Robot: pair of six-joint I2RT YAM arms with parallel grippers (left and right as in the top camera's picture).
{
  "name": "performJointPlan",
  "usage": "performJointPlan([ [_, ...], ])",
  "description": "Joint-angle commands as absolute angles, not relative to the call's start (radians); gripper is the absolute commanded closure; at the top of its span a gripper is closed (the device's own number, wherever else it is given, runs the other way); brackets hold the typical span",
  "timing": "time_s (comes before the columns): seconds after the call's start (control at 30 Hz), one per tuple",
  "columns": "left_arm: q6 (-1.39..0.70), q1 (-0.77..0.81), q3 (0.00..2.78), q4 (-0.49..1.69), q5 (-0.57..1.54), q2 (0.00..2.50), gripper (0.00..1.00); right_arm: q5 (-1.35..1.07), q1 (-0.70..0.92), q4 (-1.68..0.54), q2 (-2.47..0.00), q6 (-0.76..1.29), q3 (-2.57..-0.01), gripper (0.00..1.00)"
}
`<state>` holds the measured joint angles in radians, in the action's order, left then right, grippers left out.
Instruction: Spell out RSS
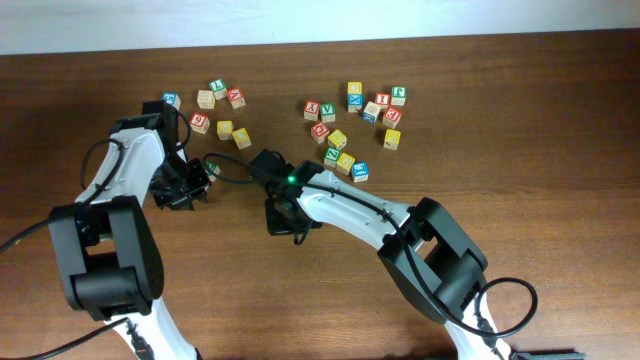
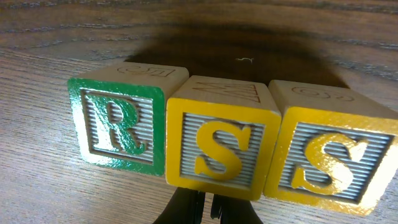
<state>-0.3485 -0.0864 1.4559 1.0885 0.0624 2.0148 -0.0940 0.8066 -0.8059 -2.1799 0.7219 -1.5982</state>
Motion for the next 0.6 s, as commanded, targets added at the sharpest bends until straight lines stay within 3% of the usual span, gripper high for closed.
performJointPlan([
  [0.0,-0.354,-0.09,1.459,1.09,0.051,2.016,0.78,-0.087,0.811,-0.804,-2.201,0.711,-1.606,0.96],
  [0.57,-0.355,-0.09,1.459,1.09,0.043,2.016,0.77,-0.097,0.745,-0.928,-2.138,0.661,-1.609,0.96],
])
